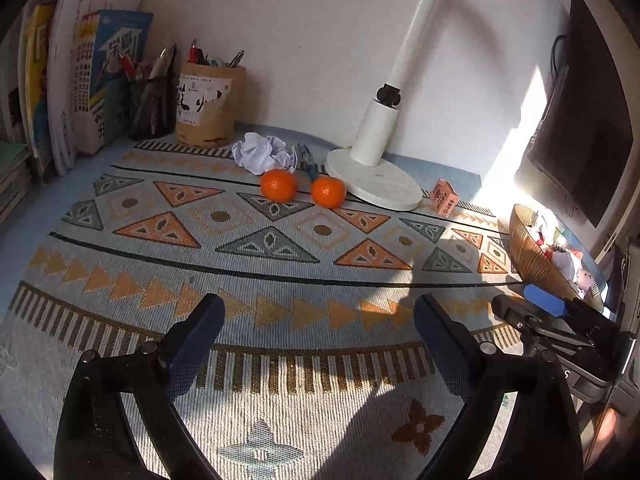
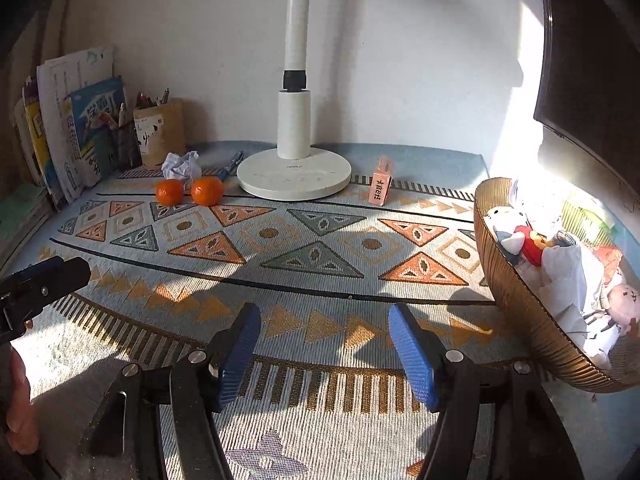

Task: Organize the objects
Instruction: 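Move both open grippers back toward the two oranges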

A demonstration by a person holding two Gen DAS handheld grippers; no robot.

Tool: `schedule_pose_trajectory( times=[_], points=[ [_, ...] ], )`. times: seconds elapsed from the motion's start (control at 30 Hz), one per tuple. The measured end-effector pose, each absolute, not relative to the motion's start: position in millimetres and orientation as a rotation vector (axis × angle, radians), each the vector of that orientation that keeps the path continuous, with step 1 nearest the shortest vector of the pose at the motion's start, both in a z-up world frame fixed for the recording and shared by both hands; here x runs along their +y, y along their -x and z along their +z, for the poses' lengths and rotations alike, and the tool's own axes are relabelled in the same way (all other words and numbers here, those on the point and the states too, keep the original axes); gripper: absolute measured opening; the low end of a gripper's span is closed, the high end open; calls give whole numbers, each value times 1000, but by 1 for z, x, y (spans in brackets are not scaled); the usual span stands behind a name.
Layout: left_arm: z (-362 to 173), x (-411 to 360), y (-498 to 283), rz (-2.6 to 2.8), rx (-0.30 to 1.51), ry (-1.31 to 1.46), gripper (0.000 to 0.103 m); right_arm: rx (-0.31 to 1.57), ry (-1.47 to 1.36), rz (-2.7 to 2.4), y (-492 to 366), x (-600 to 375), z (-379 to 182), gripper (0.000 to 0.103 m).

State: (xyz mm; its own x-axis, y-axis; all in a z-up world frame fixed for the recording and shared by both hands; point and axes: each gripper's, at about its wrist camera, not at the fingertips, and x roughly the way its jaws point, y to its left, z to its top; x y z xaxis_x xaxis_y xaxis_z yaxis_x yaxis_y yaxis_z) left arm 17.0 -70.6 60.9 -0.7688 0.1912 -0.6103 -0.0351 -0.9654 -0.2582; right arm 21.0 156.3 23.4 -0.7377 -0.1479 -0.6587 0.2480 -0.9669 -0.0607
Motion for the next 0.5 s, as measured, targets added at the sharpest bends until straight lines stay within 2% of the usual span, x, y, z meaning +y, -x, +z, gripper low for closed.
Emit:
schedule_pose_trajectory(
  times=[0.07, 0.1, 0.2, 0.33, 0.43, 0.5],
  points=[
    [65, -69, -13, 2787, -263, 1071, 93, 227, -1077, -2676, -15, 151, 28, 65],
    [71, -69, -11, 2781, -186, 1088, 85, 238, -1076, -2669, -14, 147, 37, 65],
    [98, -82, 6, 2802, -3, 1096, 84, 221, -1037, -2621, -1, 129, 76, 65],
    [111, -115, 56, 2718, -41, 1064, 86, 76, -1118, -2409, 52, 94, 92, 65],
    [88, -125, 102, 2646, -81, 1121, 84, 50, -1090, -2386, 90, 68, 73, 55],
    [71, -124, 124, 2607, -108, 1150, 84, 71, -1111, -2389, 112, 53, 55, 53]
  ],
)
